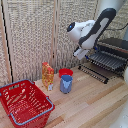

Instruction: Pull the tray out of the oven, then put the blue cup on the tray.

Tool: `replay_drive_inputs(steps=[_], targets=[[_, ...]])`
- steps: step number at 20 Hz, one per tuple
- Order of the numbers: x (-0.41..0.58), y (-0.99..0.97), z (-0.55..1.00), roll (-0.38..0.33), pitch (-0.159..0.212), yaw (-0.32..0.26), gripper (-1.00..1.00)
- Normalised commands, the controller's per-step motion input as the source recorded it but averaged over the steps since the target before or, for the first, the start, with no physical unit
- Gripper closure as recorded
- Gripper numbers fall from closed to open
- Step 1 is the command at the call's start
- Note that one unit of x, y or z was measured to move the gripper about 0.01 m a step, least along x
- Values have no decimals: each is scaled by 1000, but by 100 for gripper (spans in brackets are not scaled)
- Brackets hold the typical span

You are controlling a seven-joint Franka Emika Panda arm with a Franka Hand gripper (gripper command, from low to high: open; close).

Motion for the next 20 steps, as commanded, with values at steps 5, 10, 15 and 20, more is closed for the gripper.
replay_drive_inputs(steps=[5, 10, 15, 20], targets=[[-26, 371, 245, 273, -58, -195, -100], [-29, 375, 239, 279, -55, -188, -100], [-34, 375, 221, 287, -45, -178, -100], [-49, 395, 217, 284, -44, -171, -100]])
